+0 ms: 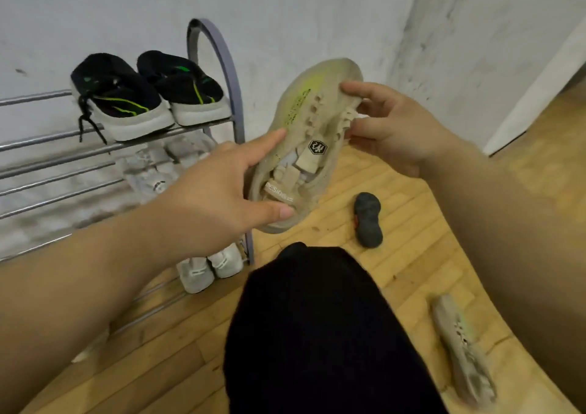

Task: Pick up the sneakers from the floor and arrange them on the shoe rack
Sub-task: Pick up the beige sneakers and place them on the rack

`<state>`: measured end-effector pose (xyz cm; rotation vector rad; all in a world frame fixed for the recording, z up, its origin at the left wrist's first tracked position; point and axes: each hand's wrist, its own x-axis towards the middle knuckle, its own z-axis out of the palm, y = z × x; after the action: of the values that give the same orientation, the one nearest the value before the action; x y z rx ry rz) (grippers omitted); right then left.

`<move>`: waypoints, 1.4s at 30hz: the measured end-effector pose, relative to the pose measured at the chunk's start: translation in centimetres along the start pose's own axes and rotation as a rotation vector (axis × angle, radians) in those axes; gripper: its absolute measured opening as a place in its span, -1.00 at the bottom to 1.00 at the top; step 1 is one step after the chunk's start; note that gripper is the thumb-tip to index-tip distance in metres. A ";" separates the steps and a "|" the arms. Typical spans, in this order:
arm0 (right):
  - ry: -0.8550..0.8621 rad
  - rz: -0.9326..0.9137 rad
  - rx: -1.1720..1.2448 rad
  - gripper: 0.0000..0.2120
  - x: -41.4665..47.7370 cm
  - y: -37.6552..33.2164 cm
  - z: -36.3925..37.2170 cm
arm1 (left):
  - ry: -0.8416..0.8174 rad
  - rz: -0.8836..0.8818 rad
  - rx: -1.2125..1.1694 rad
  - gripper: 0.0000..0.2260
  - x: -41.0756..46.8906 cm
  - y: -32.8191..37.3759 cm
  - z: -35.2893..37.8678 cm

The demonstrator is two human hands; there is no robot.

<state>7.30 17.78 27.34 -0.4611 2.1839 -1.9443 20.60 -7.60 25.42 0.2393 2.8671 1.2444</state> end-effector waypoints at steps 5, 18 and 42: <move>0.248 0.229 0.086 -0.49 -4.9 8.7 -8.1 | -0.357 0.092 0.300 -0.08 7.8 5.2 7.1; 0.305 1.123 -0.562 0.00 -22.4 36.2 -19.7 | -0.644 -0.091 0.327 -0.16 11.9 1.6 19.2; 0.501 0.282 -0.015 0.00 -11.0 22.5 -5.6 | -0.050 -0.042 -0.074 -0.21 11.4 5.7 11.2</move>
<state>13.28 28.98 5.01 0.3605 2.3744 -2.0399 10.89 6.01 22.56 0.2043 2.7628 1.3150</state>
